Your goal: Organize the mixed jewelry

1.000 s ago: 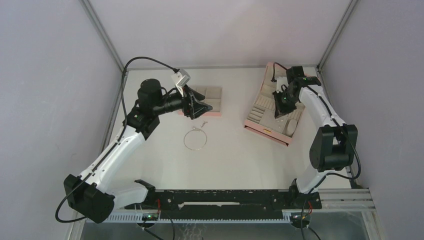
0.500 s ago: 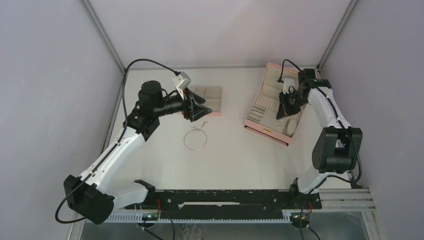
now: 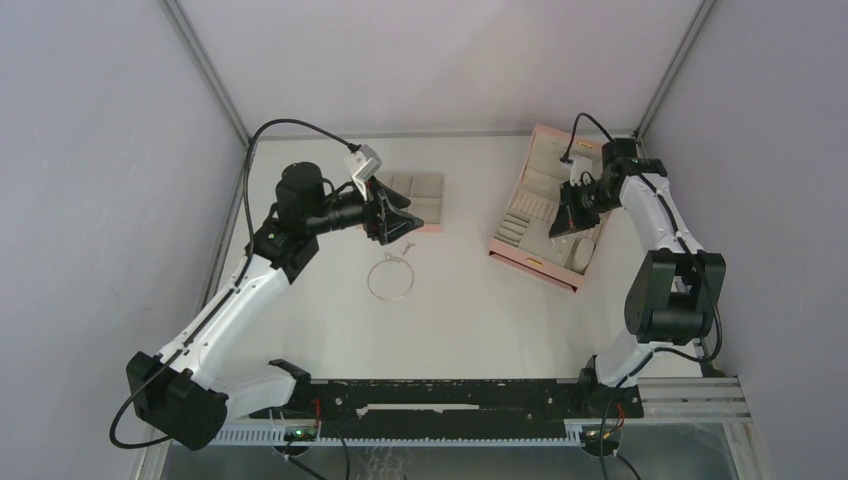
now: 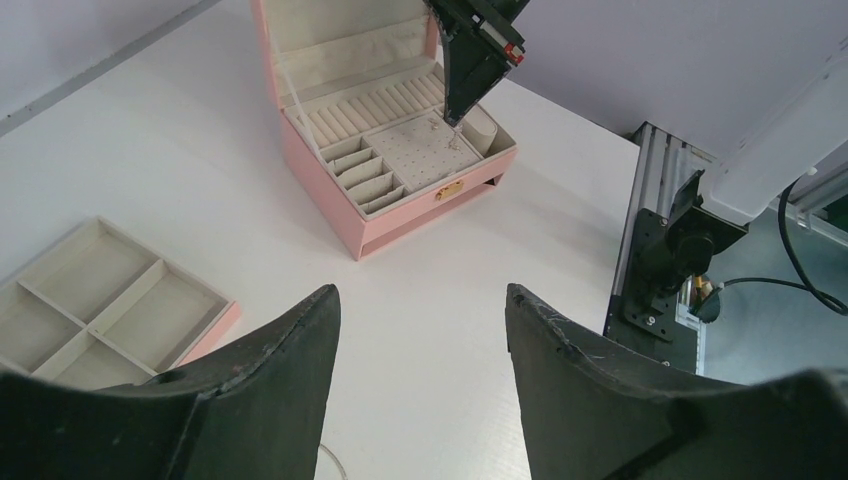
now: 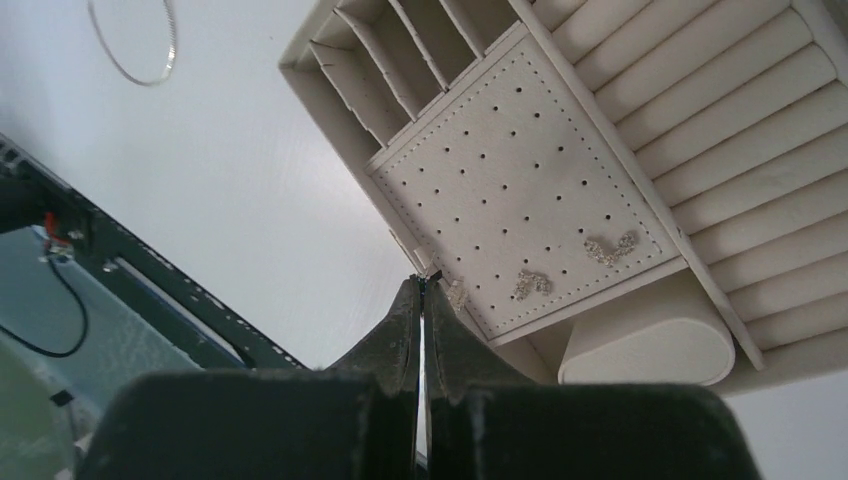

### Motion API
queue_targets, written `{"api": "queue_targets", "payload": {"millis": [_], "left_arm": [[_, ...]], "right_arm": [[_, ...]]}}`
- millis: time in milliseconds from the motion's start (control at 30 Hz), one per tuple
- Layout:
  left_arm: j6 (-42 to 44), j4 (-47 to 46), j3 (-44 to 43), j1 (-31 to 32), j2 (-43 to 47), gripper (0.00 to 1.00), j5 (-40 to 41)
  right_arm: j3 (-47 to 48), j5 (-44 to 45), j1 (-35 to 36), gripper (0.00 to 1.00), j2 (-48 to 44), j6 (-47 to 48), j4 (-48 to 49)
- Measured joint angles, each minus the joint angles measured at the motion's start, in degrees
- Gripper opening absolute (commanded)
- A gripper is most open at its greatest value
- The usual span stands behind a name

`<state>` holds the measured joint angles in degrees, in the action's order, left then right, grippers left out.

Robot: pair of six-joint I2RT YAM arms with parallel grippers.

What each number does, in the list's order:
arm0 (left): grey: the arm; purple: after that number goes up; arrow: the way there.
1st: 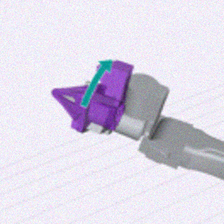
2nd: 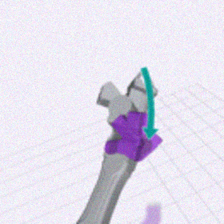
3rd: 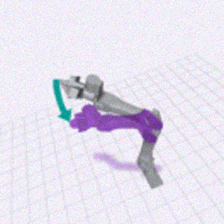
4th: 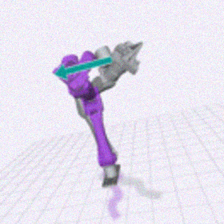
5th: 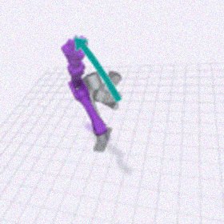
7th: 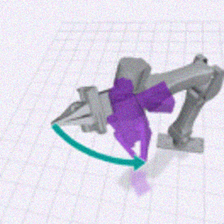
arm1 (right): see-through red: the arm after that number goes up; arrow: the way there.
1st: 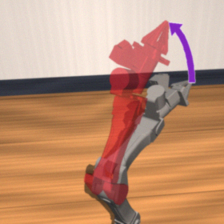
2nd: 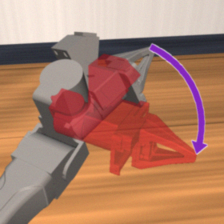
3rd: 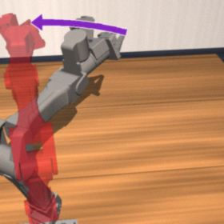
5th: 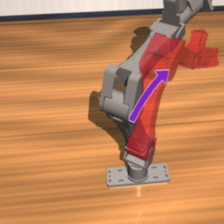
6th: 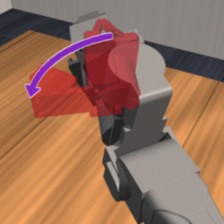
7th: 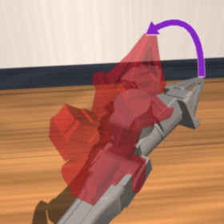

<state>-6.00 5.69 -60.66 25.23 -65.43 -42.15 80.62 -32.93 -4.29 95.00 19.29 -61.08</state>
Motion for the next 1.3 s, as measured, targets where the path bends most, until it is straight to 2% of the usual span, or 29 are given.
{"api": "queue_targets", "payload": {"millis": [200, 400, 767, 1300], "left_arm": [[0.00, 0.04, 0.00, 0.00, 0.02, 0.66, -0.11], [0.07, 0.07, 0.00, 0.00, 0.02, 0.66, -0.11], [1.14, 1.18, 0.00, 0.00, -0.04, 0.66, -0.11], [2.03, 2.01, 0.00, 0.00, -1.92, 0.66, -0.09]], "right_arm": [[-0.02, -4.28, -3.21, 0.00, -0.07, -1.66, 0.44], [-0.02, -4.31, -3.45, 0.00, -0.07, -2.97, 0.46], [0.00, 3.98, -2.12, 0.00, 3.98, -5.75, 1.18], [3.67, 8.20, -0.66, 0.00, 8.98, -6.88, 1.84]]}}
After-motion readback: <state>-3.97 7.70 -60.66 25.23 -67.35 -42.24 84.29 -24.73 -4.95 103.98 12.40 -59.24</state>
